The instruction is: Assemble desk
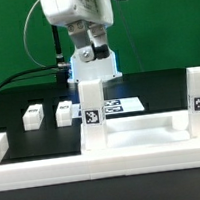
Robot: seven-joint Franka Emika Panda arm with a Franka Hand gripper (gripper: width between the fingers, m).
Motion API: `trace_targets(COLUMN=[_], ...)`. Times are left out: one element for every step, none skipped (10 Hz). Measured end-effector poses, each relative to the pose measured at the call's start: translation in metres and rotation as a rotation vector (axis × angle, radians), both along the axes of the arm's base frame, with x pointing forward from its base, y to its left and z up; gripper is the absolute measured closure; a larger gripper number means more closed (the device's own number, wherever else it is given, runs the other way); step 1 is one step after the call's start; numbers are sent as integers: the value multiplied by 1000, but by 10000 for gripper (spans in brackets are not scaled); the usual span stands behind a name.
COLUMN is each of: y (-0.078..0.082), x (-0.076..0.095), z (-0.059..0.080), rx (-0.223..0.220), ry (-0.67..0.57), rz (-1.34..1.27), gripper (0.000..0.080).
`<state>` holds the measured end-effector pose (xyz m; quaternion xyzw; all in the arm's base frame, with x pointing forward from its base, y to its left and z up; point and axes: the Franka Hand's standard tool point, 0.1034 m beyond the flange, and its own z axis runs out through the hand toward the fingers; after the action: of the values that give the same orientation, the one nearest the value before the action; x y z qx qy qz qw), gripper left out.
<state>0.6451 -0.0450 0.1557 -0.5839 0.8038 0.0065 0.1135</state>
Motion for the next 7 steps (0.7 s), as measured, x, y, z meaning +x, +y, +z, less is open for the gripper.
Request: trace_targets(y=[0, 0, 0, 1, 4, 22, 45], x=[-1, -1, -1, -1, -1, -5, -20], z=[-4, -4, -5, -5, -5, -5, -8], rx=[-2, -2, -2, -2, -2, 1, 5], ry=[7, 6, 7, 7, 8, 6, 12], rz=[0, 1, 1, 2, 7, 19, 46], gripper=[151, 150, 150, 150, 150, 150, 150])
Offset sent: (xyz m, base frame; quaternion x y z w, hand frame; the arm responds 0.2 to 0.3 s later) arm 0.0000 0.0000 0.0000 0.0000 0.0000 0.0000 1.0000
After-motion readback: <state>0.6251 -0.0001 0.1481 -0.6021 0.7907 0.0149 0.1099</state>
